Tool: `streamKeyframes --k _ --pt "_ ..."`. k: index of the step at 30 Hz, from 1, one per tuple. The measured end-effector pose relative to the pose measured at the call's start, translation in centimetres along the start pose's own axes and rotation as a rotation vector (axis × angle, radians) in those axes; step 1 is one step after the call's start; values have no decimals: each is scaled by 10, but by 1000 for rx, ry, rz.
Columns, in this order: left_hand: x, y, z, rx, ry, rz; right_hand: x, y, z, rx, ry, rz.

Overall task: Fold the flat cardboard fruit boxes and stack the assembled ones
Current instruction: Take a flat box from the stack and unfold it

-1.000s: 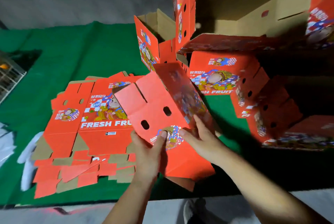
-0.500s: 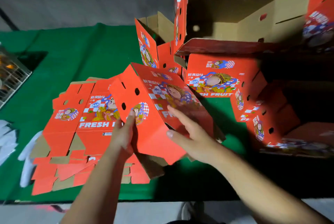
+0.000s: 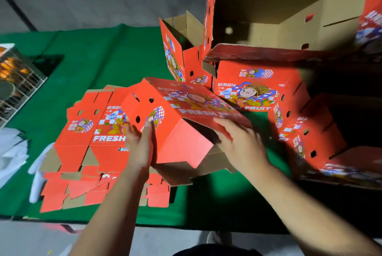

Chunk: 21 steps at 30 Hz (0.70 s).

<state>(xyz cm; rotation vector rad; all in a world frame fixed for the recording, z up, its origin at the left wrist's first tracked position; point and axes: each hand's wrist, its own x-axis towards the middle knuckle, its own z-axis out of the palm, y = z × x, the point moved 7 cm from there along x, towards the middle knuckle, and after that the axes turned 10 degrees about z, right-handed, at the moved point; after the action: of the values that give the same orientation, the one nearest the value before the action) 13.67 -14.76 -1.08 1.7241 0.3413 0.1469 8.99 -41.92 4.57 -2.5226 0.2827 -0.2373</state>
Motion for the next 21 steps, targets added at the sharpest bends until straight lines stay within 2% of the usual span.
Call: streamKeyframes --k 2,4,6,7,9,11,13,16,18,21 --pt "-25 41 3 173 -51 358 12 -6 -20 -144 23 5" --pt "-48 76 19 292 -313 652 25 -13 -43 -231 11 -6" --pt "-61 92 39 428 -556 729 38 -23 -66 -214 -56 -35" --pt "-63 99 47 473 -607 726 44 -28 -74 -200 -102 -58" --pt "-63 118 59 484 -590 756 51 -37 -92 -206 -138 -96" --pt "-56 138 60 377 -434 832 58 -41 -105 -265 -108 -121" --pt "-46 141 57 215 -288 749 64 -41 -118 -283 -34 -109" --pt "-40 120 74 -119 -247 331 66 -41 -133 -285 167 -52" --pt "-44 111 86 -256 -189 173 61 -37 -121 -417 159 -68" --pt "-43 112 95 -348 -107 88 44 -22 -115 -336 112 -53"
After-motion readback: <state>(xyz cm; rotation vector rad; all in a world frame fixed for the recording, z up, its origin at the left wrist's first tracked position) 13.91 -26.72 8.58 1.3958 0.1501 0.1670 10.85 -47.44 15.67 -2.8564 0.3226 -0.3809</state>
